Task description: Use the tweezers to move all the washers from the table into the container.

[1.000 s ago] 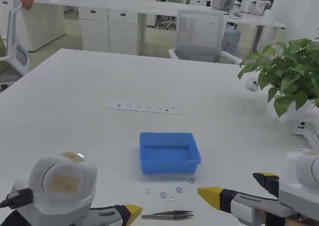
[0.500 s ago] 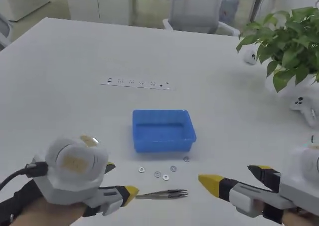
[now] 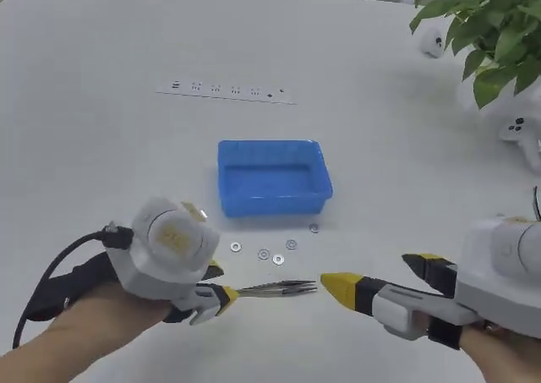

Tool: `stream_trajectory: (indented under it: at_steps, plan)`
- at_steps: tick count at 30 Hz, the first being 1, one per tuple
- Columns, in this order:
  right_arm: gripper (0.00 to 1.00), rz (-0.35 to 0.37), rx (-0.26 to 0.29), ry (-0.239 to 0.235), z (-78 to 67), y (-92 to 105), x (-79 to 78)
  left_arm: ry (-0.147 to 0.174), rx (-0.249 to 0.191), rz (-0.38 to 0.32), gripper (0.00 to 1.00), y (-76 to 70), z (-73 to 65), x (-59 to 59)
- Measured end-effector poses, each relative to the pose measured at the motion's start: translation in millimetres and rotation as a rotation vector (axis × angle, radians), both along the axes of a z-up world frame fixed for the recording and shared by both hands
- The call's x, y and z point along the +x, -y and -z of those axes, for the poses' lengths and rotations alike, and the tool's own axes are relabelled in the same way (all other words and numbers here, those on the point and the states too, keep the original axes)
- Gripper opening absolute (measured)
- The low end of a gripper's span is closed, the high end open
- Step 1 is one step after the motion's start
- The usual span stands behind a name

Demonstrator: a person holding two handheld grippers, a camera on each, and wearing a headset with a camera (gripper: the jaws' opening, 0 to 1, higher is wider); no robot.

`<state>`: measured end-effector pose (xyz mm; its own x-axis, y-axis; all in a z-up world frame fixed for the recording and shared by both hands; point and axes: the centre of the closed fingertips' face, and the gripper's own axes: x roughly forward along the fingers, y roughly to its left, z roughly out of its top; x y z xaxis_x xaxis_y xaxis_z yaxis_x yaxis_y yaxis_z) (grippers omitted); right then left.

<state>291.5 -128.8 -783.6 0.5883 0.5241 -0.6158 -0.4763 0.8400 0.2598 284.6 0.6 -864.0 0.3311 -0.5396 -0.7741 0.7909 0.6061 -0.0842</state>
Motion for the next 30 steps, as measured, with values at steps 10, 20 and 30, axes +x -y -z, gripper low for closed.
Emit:
stream_trajectory:
  at_steps: [10, 20, 30]
  plan:
    - [0.76, -0.055, -0.006, -0.013, 4.1, -8.9, 2.6, -0.014, 0.034, 0.125, 0.13, 5.2, 12.4, -1.9]
    - [0.75, -0.188, -0.065, -0.026, 15.4, -33.3, -10.3, 0.045, 0.058, 0.230, 0.00, 10.5, 14.0, -7.9]
    - [0.57, -0.352, -0.102, -0.009, 28.9, -70.1, -16.6, 0.096, 0.001, 0.224, 0.00, 16.9, -26.9, -14.6]
